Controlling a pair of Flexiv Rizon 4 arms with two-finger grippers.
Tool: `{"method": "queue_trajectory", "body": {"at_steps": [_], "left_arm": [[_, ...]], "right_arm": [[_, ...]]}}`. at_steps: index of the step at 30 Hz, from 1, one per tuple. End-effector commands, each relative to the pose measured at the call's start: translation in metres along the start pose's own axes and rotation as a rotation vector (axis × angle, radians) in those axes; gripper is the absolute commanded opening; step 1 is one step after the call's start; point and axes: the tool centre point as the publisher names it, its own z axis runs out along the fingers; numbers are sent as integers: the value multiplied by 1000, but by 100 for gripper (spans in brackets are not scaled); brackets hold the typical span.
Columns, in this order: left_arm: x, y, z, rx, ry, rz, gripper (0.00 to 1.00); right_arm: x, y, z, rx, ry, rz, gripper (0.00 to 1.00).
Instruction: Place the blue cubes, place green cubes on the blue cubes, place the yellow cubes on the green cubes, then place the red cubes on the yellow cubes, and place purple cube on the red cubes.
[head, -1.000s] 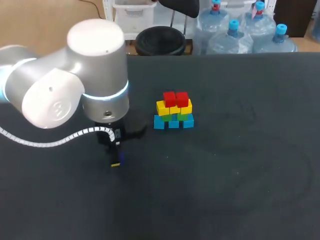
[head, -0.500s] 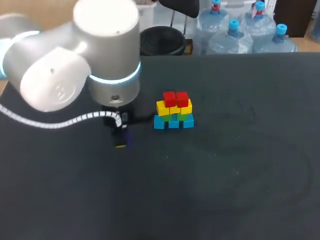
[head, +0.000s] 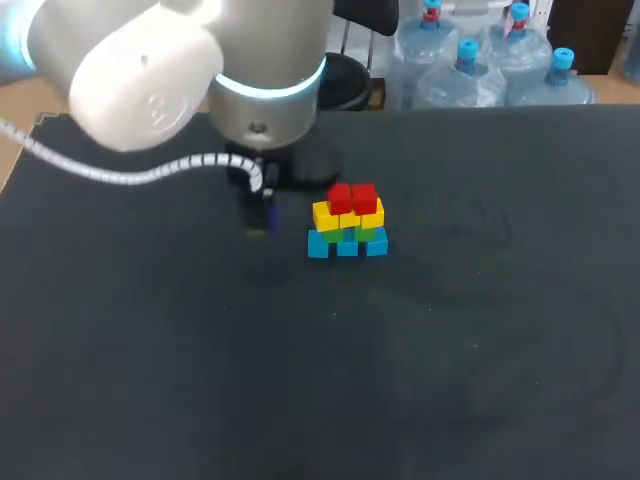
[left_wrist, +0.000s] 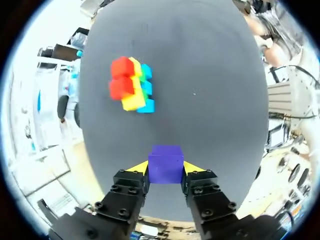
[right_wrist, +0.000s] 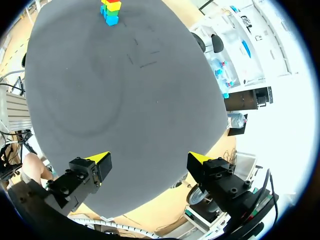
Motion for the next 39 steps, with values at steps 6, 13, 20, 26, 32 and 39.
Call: {"method": "queue_trajectory", "body": {"at_steps": [6, 13, 20, 26, 32, 39], "left_arm": [[-8, 13, -19, -63, 71, 24, 0], [-8, 13, -19, -63, 71, 24, 0], [-8, 13, -19, -63, 71, 24, 0], [-19, 18, -19, -69, 47, 63, 0], [-63, 55, -35, -115, -9, 202, 0], [-86, 74, -54, -59, -19, 251, 0]], "right_arm": [[0, 0, 1, 1, 0, 0, 100], [0, 0, 1, 1, 0, 0, 100], [0, 0, 1, 1, 0, 0, 100], [0, 0, 1, 1, 0, 0, 100], [0, 0, 1, 1, 0, 0, 100], [0, 0, 1, 1, 0, 0, 100]]}}
